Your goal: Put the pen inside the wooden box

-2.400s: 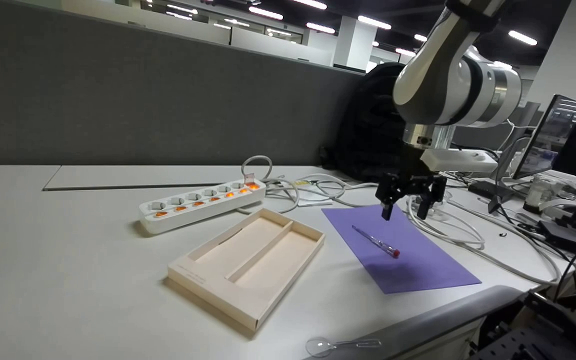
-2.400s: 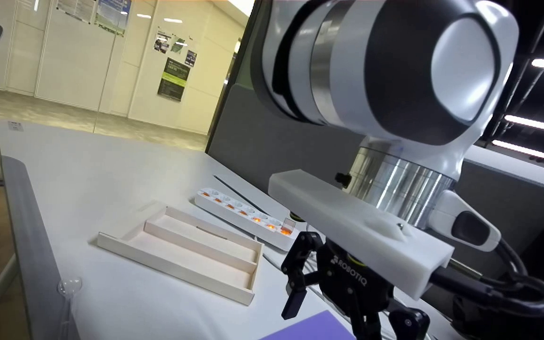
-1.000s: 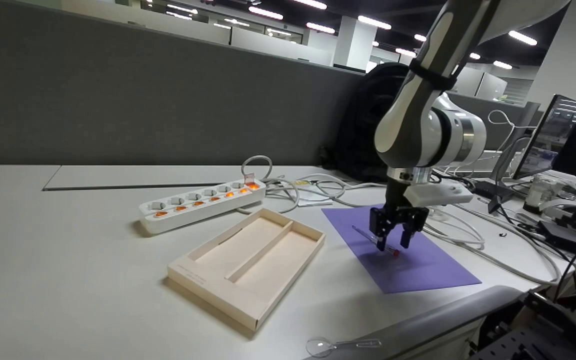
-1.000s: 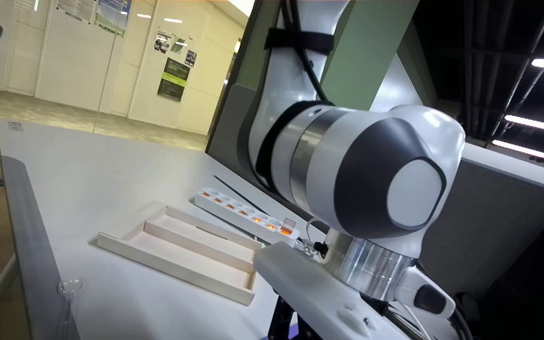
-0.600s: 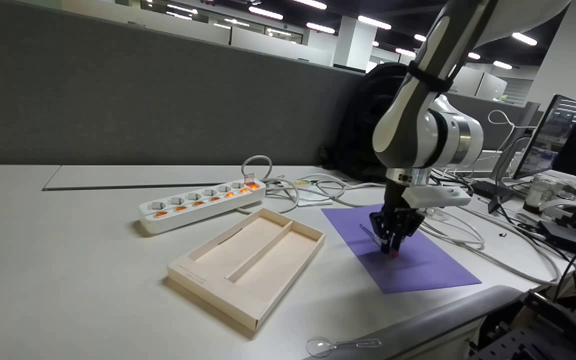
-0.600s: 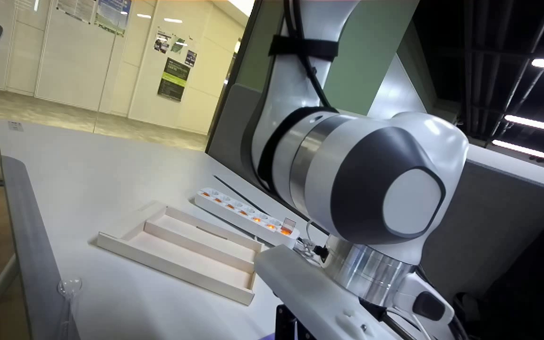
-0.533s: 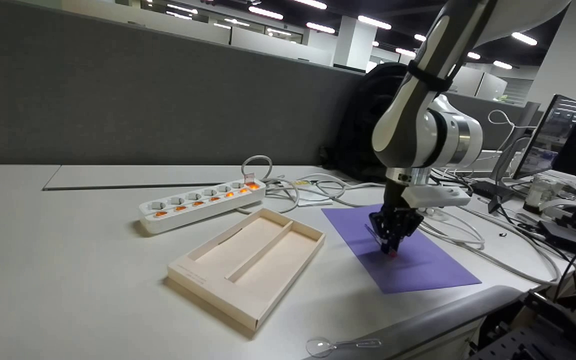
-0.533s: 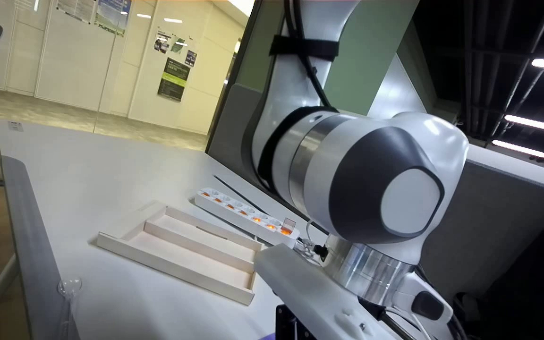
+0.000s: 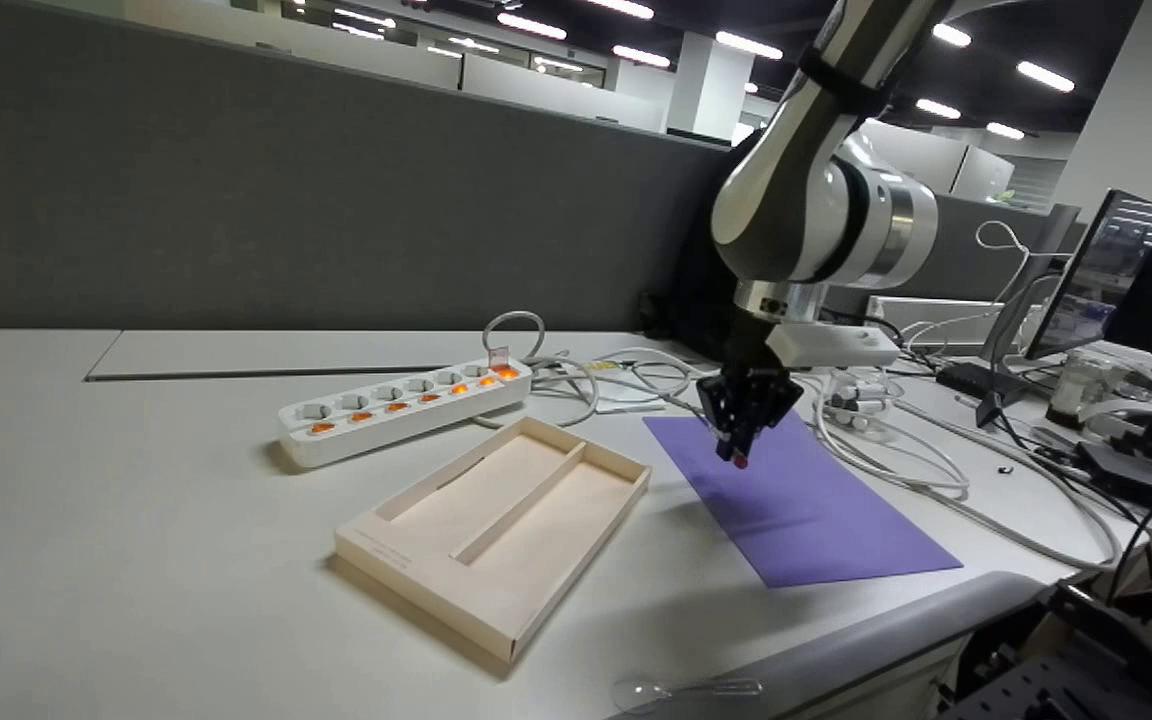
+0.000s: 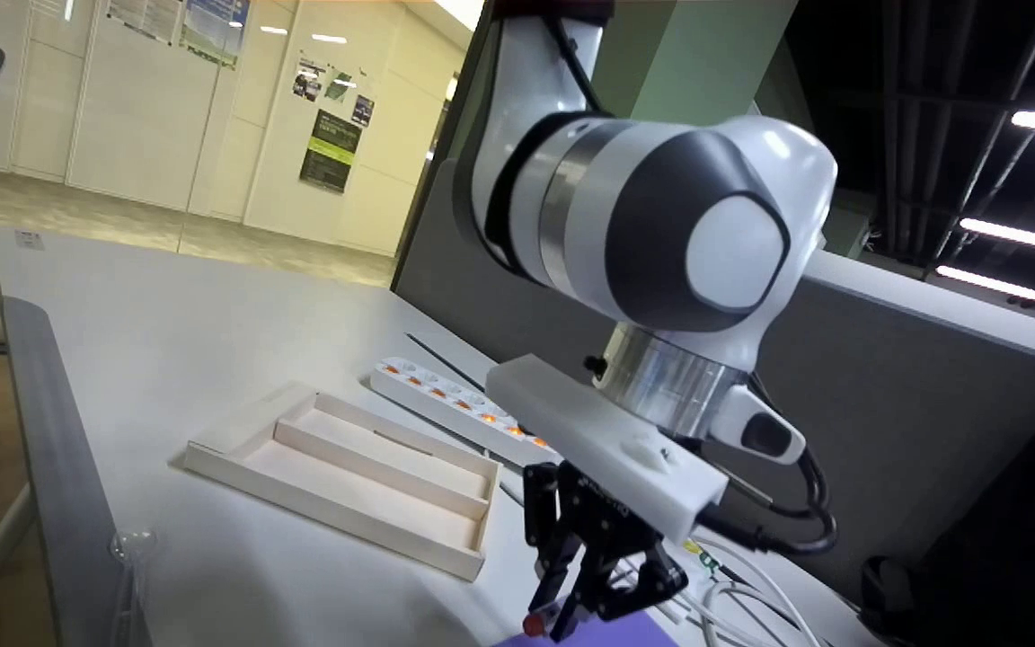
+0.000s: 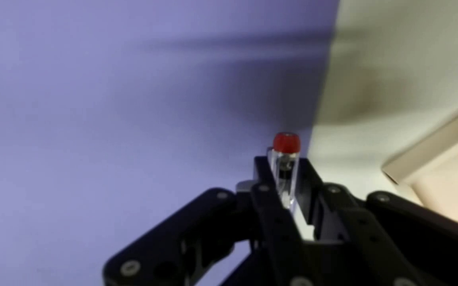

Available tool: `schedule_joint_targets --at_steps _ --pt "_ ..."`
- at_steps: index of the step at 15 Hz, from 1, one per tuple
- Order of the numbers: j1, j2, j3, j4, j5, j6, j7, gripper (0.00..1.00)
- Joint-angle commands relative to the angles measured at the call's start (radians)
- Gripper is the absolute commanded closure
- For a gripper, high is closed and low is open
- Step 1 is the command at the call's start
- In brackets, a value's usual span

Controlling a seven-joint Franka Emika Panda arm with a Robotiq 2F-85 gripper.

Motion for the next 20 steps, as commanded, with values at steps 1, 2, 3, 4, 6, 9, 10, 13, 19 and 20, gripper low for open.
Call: schedule_joint_targets --at_steps 1,2,3,4,6,9,10,13,19,20 --pt "0.062 -0.098 0.017 -0.010 -0.019 -0.042 0.009 0.95" --pt "0.077 -0.102 0.027 0.004 -0.009 -0.052 0.011 0.95" --pt "0.092 -0.095 0.038 0.021 -0.003 -0.058 0.011 0.95" --pt "0.102 -0.091 0.051 0.033 0.010 -0.065 0.008 0.95" --pt "0.132 -0.066 0.060 0.056 -0.006 -0.062 0.017 0.95" --pt "0.157 -0.017 0.083 0.090 0.005 -0.055 0.017 0.95" --pt "0.163 0.004 0.089 0.103 0.012 -0.049 0.025 0.95" --pt "0.187 0.080 0.090 0.137 0.012 -0.022 0.059 0.95" --pt "0.259 0.211 0.051 0.191 -0.002 0.058 0.162 0.95" --pt "0.268 0.222 0.047 0.198 -0.002 0.065 0.169 0.95"
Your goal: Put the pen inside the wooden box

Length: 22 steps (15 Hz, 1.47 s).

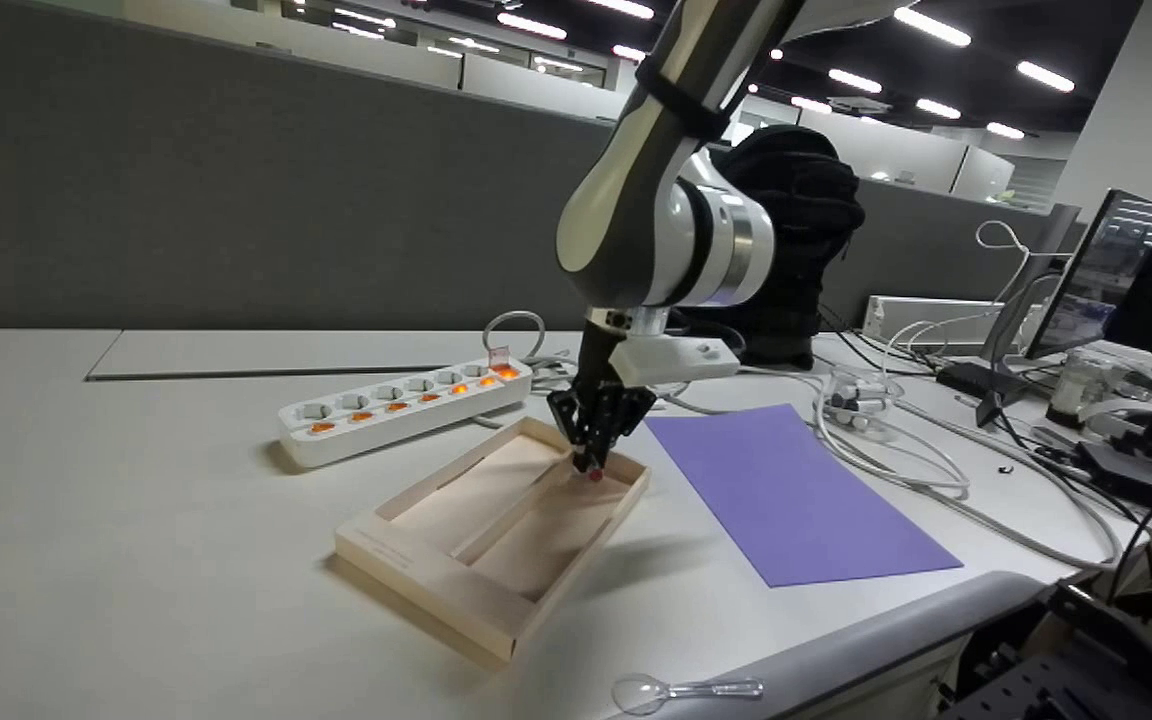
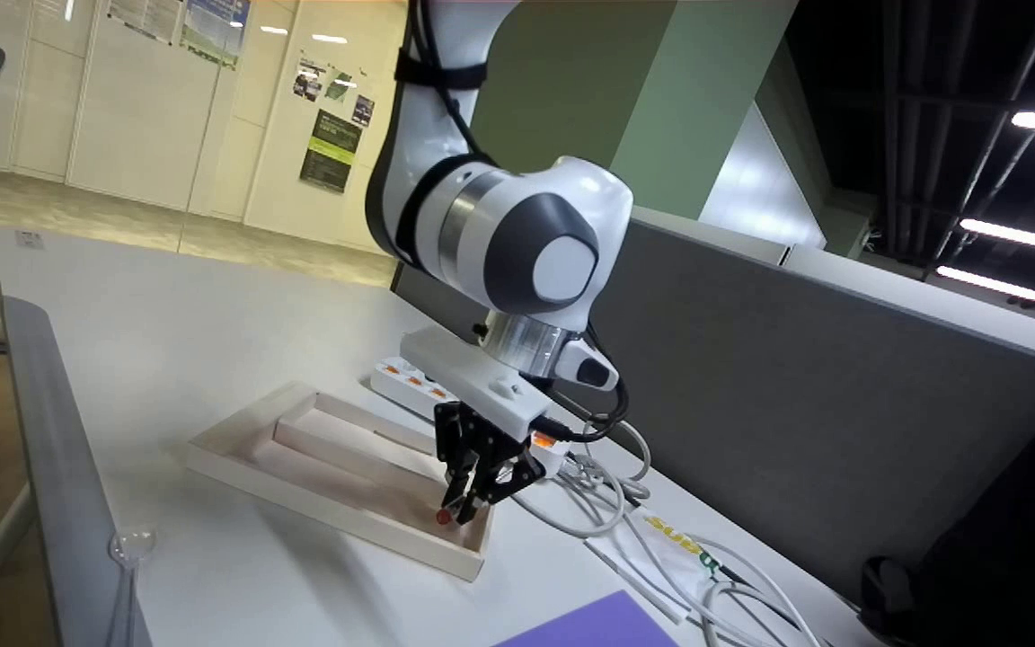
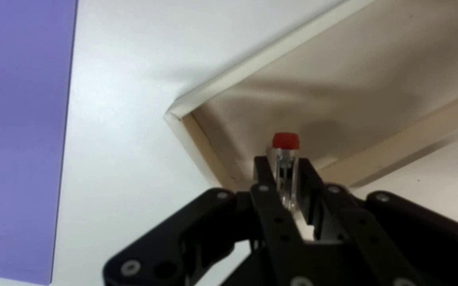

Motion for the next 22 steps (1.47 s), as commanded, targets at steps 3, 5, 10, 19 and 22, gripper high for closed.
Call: schedule_joint_targets --at_steps 3,5,10,19,22 --pt "0.033 0.060 -0.010 0.058 -0.004 -0.009 0.069 0.82" --pt "0.015 0.051 0.007 0.059 0.007 -0.031 0.054 0.55" --pt "-0.071 0.017 0.103 0.044 0.078 -0.093 -0.008 0.22" --pt "-0.155 -0.208 0.175 -0.046 0.191 -0.195 -0.116 0.00" --pt "-0.151 -0.307 0.124 -0.089 0.184 -0.243 -0.111 0.00"
